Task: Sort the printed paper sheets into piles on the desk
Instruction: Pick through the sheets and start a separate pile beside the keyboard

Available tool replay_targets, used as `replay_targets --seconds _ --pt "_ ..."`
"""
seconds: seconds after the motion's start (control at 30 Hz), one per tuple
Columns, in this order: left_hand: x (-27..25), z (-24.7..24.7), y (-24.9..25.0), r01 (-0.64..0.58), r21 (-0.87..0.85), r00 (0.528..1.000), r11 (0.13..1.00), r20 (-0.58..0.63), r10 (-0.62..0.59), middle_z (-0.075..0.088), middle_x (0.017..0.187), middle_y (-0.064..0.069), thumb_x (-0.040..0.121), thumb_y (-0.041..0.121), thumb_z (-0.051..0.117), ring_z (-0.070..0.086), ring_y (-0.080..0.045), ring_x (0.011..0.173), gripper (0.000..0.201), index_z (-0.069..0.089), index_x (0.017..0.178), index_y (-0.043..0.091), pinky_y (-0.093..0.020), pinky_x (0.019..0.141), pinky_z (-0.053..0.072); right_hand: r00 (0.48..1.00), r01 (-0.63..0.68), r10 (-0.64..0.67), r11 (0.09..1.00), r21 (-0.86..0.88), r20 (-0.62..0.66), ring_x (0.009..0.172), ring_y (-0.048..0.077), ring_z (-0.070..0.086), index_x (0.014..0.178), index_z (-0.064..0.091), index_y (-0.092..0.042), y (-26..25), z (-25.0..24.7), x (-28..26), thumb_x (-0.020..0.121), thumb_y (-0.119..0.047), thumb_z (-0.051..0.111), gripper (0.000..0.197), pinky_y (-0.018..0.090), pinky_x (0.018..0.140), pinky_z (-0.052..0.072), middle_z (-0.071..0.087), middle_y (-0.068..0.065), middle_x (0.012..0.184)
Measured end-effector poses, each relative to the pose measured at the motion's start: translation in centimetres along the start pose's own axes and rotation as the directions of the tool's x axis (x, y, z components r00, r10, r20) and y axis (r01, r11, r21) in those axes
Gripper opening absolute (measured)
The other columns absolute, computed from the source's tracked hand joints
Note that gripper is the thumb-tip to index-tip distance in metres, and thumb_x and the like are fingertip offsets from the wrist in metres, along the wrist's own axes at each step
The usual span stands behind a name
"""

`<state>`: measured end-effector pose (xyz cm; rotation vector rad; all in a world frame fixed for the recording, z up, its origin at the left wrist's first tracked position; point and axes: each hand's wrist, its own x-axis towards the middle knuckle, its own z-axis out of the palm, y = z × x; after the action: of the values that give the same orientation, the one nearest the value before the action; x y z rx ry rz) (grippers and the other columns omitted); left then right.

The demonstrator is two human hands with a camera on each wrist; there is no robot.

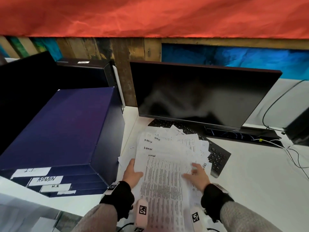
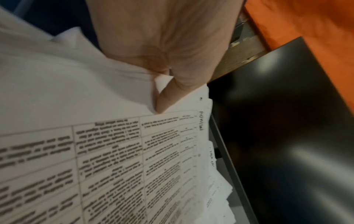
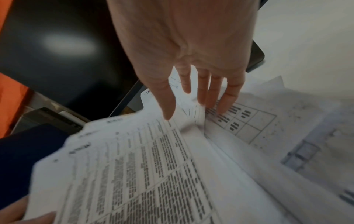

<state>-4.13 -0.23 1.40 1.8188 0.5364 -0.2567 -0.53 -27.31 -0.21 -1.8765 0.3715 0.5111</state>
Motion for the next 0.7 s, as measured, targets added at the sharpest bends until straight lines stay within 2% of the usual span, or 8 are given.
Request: replay_targets --seconds 0.07,0.17,0.27,0.33,0.43,0.5,0.57,0.7 --pt "-0.4 -0.6 1.2 -0.081 -0.018 0.996 0.997 0.023 0.082 0.059 0.126 -0.007 0.086 -0.003 0.057 0.058 -0.021 0.114 0.050 0.043 0.132 0.011 -0.036 0.100 0.046 1.000 -0.002 0.001 0.998 0.070 0.014 0.122 0.028 0.047 0.143 0.029 -0.014 -1.0 -0.6 -0.2 0.075 -0.016 0.078 0.084 0.036 0.096 0.043 0.044 0.013 0.135" --pt "-1.6 -2.0 4.1 -0.193 -0.151 0.977 0.970 0.060 0.204 0.064 0.121 -0.008 0.089 -0.002 0.057 0.062 -0.023 0.111 0.043 0.050 0.127 0.015 -0.047 0.100 0.047 0.993 0.005 -0.037 0.961 0.277 0.109 0.129 0.028 0.041 0.147 0.021 -0.019 -3.5 -2.3 -0.6 0.072 -0.020 0.080 0.095 0.042 0.105 0.035 0.040 0.005 0.136" --pt "-2.7 -3.0 7.4 -0.266 -0.295 0.957 0.918 0.032 0.288 0.067 0.116 -0.008 0.089 -0.003 0.057 0.065 -0.027 0.107 0.041 0.054 0.124 0.018 -0.050 0.095 0.049 0.940 0.002 -0.152 0.897 0.442 0.304 0.127 0.024 0.048 0.124 0.048 -0.014 -7.1 -3.9 -1.2 0.056 -0.036 0.088 0.082 0.037 0.099 0.034 0.062 -0.002 0.122" --pt "-3.1 -2.9 9.2 -0.336 -0.340 0.939 0.878 -0.044 0.342 0.068 0.115 -0.008 0.091 0.000 0.056 0.065 -0.026 0.106 0.039 0.054 0.124 0.020 -0.049 0.093 0.050 0.903 0.093 -0.285 0.860 0.503 0.321 0.117 0.025 0.057 0.109 0.065 -0.007 -10.1 -4.1 -2.3 0.063 -0.030 0.085 0.055 0.032 0.093 0.043 0.068 0.007 0.115" --pt "-3.9 -1.6 11.2 -0.455 -0.306 0.890 0.837 -0.193 0.413 0.065 0.116 0.001 0.096 0.014 0.052 0.063 -0.012 0.107 0.033 0.047 0.126 0.026 -0.032 0.090 0.051 0.869 0.249 -0.453 0.750 0.613 0.200 0.112 0.035 0.060 0.120 0.059 0.004 -13.7 -3.7 -3.9 0.080 -0.003 0.066 0.042 0.041 0.094 0.051 0.063 0.022 0.120" --pt "-4.2 -0.7 11.8 -0.517 -0.186 0.836 0.836 -0.321 0.446 0.060 0.117 0.007 0.098 0.015 0.048 0.059 -0.002 0.104 0.038 0.037 0.134 0.021 -0.021 0.089 0.045 0.840 0.361 -0.530 0.703 0.612 0.114 0.113 0.034 0.061 0.122 0.059 0.002 -15.0 -3.0 -4.6 0.081 -0.001 0.065 0.042 0.043 0.096 0.048 0.063 0.021 0.121" --pt "-4.6 0.1 11.7 -0.535 -0.102 0.796 0.839 -0.396 0.459 0.057 0.119 0.003 0.098 0.014 0.046 0.057 -0.006 0.105 0.039 0.033 0.134 0.012 -0.022 0.091 0.043 0.828 0.417 -0.555 0.699 0.582 0.074 0.116 0.029 0.059 0.121 0.061 -0.006 -15.3 -2.1 -5.0 0.078 -0.004 0.069 0.044 0.041 0.100 0.045 0.064 0.015 0.122" --pt "-4.6 1.1 9.6 -0.484 -0.084 0.818 0.871 -0.397 0.416 0.059 0.115 0.001 0.095 0.011 0.049 0.060 -0.009 0.099 0.028 0.033 0.117 0.018 -0.004 0.076 0.042 0.879 0.397 -0.475 0.767 0.504 0.030 0.102 0.012 0.064 0.114 0.059 0.000 -14.1 -0.5 -5.3 0.075 -0.005 0.072 0.041 0.029 0.090 0.046 0.067 0.011 0.113"
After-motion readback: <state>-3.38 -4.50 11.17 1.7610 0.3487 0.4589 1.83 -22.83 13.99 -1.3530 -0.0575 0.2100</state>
